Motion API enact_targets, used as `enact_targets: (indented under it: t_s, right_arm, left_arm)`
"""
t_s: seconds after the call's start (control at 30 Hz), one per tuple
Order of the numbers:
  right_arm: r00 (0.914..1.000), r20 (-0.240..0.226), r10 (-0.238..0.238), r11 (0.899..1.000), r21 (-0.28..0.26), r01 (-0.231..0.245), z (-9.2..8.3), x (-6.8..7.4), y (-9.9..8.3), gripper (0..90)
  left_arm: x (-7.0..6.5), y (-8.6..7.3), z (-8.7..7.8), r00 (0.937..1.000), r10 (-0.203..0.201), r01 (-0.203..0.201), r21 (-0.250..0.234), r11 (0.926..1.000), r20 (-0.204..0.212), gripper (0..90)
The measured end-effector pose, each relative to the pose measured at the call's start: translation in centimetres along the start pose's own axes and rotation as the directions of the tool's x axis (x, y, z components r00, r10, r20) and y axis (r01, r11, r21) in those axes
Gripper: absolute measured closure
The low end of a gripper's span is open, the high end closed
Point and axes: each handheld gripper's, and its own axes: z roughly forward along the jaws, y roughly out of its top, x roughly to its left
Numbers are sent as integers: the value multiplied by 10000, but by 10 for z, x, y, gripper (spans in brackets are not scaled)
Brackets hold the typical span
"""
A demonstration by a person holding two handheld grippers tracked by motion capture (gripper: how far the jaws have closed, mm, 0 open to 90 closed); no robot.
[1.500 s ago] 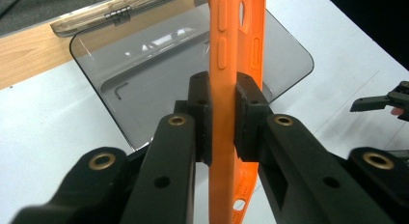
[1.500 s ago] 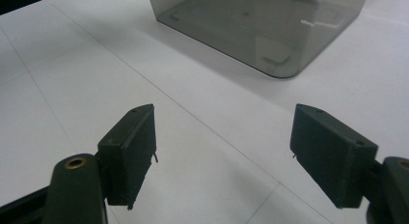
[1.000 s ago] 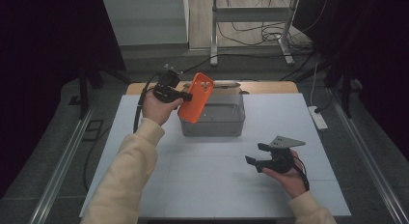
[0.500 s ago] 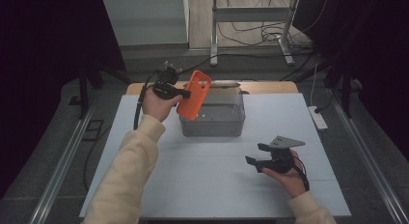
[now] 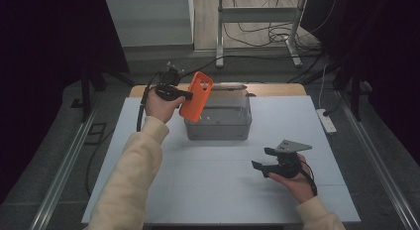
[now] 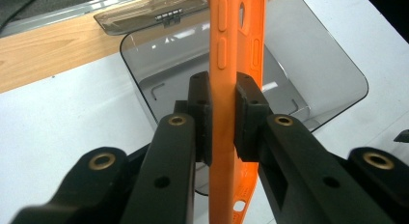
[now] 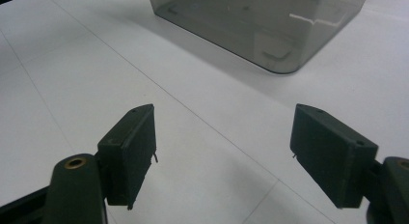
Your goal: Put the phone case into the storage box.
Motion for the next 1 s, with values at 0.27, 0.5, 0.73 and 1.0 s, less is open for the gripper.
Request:
enact_targets:
  t_s: [0.27,0.5,0.73,1.0]
  right_arm:
    - [10000,13,12,10000,-21,-12,-1,0,0,245]
    - [10000,24,-22,10000,7,22,0,0,0,245]
    - [10000,70,-28,10000,93,27,-1,1,0,245]
    - [10000,66,-54,9999,110,54,0,0,0,245]
  left_arm:
    - [0,2,1,10000,-13,13,14,10000,-76,799]
    - [-1,7,2,9996,-131,132,48,9999,-239,799]
    - [-3,10,-1,9987,-124,129,108,9999,-485,798]
    - [-1,12,7,9962,-301,326,297,9990,-813,798]
